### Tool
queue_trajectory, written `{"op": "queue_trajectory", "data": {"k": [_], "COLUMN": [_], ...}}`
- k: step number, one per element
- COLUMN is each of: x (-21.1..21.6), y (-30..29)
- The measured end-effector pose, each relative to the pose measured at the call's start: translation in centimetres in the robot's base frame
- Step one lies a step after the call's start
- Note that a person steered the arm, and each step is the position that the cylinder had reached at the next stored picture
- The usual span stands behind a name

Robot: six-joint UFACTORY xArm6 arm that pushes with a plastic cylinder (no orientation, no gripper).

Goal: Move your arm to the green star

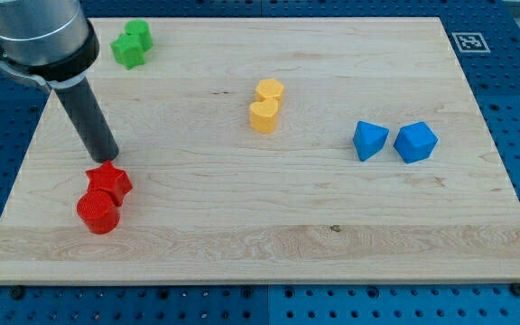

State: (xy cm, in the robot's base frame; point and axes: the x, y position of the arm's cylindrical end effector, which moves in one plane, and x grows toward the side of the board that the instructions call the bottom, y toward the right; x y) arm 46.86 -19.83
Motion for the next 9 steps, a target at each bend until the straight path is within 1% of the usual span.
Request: {"op": "queue_trajectory", "data": {"k": [1,3,5,9], "x": [-2.3,-8.3,-8.8,-18.7], "y": [-0.9,-3.3,-4.0,-6.1]}}
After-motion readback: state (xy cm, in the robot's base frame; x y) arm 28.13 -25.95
